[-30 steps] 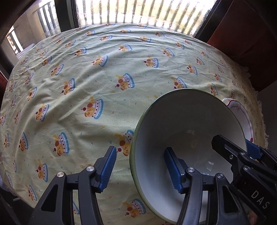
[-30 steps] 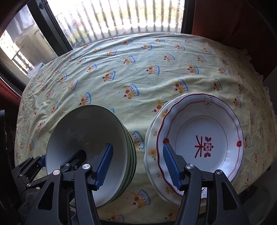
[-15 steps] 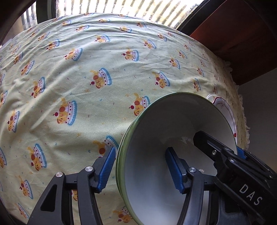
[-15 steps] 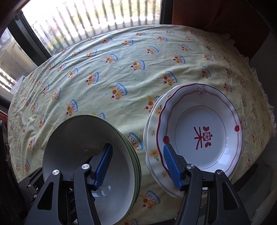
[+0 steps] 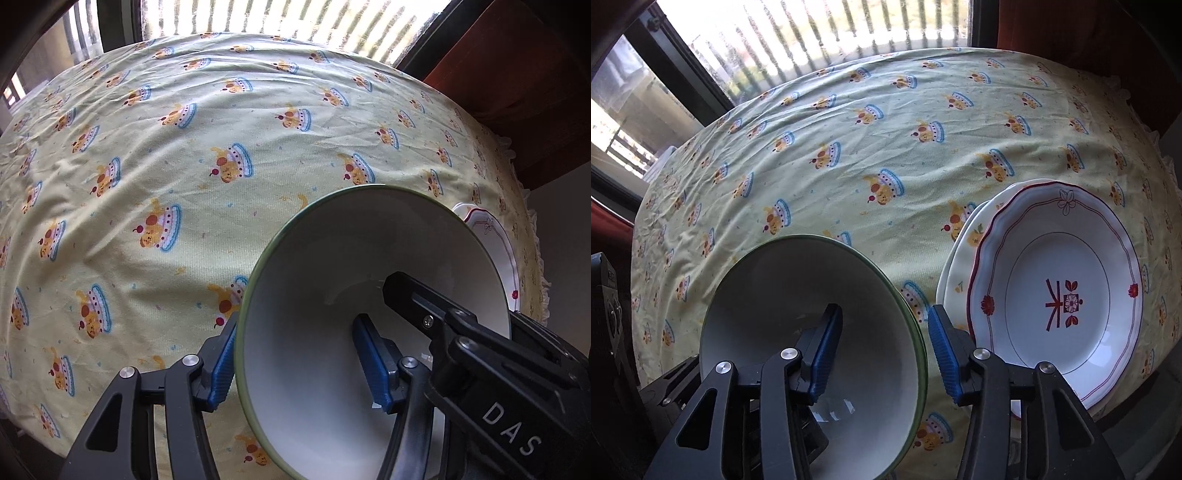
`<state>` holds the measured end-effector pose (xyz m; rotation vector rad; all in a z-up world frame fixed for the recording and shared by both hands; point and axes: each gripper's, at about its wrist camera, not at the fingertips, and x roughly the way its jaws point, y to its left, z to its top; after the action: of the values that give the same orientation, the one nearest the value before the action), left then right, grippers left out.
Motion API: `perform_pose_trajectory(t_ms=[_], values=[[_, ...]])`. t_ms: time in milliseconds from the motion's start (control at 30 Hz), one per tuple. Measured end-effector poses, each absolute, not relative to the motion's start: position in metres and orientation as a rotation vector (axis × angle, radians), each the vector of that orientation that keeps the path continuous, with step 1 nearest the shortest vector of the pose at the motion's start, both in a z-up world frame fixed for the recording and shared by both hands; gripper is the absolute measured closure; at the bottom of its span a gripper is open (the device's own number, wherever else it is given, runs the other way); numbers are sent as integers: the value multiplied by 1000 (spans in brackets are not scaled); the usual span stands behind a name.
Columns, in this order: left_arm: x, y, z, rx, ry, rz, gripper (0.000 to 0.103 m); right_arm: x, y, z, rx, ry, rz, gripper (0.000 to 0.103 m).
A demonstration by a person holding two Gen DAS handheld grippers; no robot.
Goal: Organize plates and bowls
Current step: 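Grip the bowl stack rim with the left gripper beside the right gripper, then carry the bowl stack with both grippers over the red-rimmed plate stack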
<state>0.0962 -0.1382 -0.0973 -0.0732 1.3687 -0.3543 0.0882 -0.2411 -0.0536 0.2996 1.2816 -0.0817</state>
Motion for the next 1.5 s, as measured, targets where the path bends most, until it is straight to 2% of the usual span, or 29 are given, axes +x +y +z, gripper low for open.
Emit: perform_pose_trajectory(t_ms=[133, 467, 567, 600, 1167, 1500], values=[[91, -138, -95, -55, 1357, -303, 42, 89, -251, -67, 374, 1320, -33, 58], [93, -133, -95, -52, 1359, -315, 43, 83, -253, -78, 478, 1312, 7, 58], [95, -137, -95, -50, 1366, -355, 51, 83, -255, -78, 498, 1313, -12, 58], [94, -139, -93, -47, 1364, -371, 59, 83, -254, -78, 501, 1311, -19, 58], [90, -132, -81, -36, 1372, -407, 61, 75, -246, -58, 499, 1312, -147, 61], [78, -134, -49, -60, 1311, -362, 61, 76, -252, -26, 470, 1277, -95, 61]])
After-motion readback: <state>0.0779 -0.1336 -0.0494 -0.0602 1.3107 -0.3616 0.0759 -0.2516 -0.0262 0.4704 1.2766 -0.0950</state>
